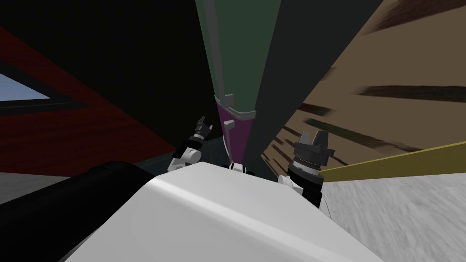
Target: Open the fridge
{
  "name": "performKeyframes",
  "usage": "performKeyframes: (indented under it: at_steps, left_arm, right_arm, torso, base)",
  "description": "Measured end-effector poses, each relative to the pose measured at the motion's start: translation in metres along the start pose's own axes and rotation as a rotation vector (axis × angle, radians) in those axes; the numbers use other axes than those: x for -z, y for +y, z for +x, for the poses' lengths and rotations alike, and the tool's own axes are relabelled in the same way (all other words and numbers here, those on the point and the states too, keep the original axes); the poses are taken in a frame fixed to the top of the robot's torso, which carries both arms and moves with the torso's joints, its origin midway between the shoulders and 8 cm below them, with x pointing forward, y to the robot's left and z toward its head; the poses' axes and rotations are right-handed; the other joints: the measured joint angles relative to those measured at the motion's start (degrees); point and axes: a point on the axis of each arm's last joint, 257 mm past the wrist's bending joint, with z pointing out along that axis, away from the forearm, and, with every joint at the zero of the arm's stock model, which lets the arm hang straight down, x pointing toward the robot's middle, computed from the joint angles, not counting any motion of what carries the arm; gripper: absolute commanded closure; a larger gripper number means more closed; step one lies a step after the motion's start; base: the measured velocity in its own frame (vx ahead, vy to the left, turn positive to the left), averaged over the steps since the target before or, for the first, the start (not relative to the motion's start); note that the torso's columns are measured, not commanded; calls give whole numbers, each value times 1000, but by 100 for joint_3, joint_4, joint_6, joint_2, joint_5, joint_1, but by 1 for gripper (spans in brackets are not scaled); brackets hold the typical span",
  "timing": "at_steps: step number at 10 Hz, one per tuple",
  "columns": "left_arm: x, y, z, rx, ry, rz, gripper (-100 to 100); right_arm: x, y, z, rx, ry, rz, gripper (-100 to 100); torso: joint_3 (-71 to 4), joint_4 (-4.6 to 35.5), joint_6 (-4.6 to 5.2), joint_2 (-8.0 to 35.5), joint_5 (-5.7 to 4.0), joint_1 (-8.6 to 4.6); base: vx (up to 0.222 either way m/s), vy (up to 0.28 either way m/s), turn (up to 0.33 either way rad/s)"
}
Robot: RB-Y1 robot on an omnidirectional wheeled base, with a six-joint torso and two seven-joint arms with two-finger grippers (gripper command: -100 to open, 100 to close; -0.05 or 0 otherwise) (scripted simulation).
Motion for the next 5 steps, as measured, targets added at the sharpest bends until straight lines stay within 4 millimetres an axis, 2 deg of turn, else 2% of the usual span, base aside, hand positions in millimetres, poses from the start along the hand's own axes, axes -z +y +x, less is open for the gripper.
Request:
performKeyframes:
  at_steps: [5]
  left_arm:
    - [1,25,-8,73,-17,-112,-100]
  right_arm:
    - [0,0,0,0,0,0,0]
  torso:
    - [2,1,-2,3,5,19]
  base:
    - [2,-122,102]
